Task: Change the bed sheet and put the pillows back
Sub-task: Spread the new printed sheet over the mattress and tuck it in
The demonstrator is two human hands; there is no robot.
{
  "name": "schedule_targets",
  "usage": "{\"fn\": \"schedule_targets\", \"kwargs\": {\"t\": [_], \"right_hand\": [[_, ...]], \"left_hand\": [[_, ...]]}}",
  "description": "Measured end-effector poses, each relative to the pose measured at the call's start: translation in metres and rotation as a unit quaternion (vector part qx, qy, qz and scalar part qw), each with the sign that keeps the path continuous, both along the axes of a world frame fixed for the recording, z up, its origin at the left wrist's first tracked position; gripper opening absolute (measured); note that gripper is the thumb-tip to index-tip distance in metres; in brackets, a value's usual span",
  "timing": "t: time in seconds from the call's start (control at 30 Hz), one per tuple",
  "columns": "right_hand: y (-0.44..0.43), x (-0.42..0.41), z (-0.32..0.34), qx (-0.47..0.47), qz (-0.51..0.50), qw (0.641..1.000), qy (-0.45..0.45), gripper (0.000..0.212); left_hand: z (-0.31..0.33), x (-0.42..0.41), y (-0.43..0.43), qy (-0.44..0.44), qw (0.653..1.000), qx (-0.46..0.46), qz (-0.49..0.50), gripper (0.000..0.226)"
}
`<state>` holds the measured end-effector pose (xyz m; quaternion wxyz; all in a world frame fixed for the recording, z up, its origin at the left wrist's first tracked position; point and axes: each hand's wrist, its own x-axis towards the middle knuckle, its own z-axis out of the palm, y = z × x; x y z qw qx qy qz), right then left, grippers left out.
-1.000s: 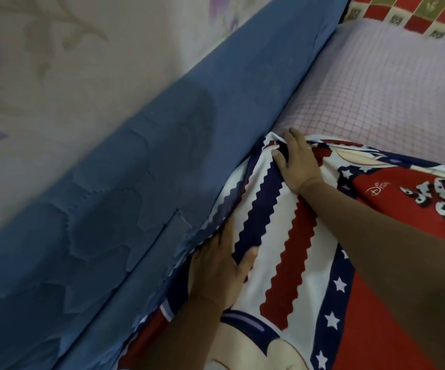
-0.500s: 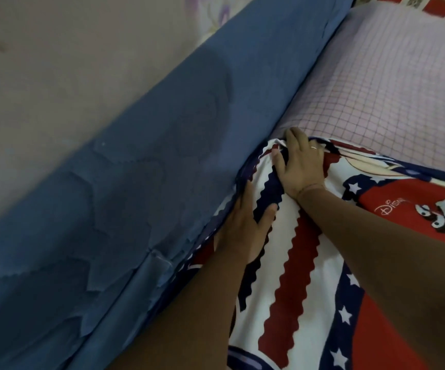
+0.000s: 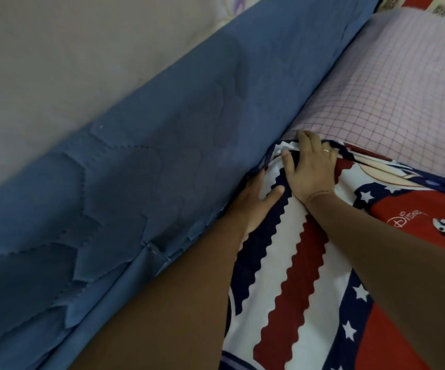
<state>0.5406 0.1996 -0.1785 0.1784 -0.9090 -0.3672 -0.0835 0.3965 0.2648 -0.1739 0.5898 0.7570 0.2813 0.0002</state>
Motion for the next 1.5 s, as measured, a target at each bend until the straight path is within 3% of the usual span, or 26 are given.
{"fn": "schedule_targets", "kwargs": {"t": [0.2,0.43,0.6,0.7,0.87,1.07,1.27,1.4,1.5], "right_hand": [[-0.002,0.002,-0.001,0.021,0.009,1.000,0.010,0.054],[-0.003,0.000,0.003,0.023,0.007,0.999,0.022,0.056],[-0.003,0.000,0.003,0.026,0.010,0.999,0.017,0.059],[-0.003,0.000,0.002,0.025,0.009,1.000,0.009,0.056],[-0.003,0.001,0.001,0.024,0.010,1.000,0.009,0.058],[-0.002,0.001,0.001,0.019,0.006,1.000,0.009,0.058],[-0.002,0.000,0.000,0.020,0.008,1.000,0.001,0.054],[-0.002,-0.001,0.001,0.028,0.009,1.000,0.007,0.050],[0.000,-0.002,0.002,0.021,0.003,1.000,0.011,0.046]], "left_hand": [[-0.001,-0.048,-0.021,0.023,0.997,0.052,0.052,0.064],[0.006,-0.124,-0.039,0.107,0.990,0.078,0.036,0.077],[0.007,-0.167,-0.054,0.098,0.985,0.078,0.120,0.075],[0.010,-0.183,-0.061,0.140,0.970,0.108,0.166,0.068],[0.020,-0.181,-0.078,0.297,0.914,0.220,0.165,0.073],[0.021,-0.168,-0.073,0.351,0.899,0.226,0.131,0.082],[0.029,-0.156,-0.072,0.306,0.916,0.214,0.145,0.092],[0.034,-0.101,-0.091,0.200,0.924,0.322,0.057,0.095],[0.023,-0.044,-0.103,0.171,0.903,0.393,0.046,0.087]]}}
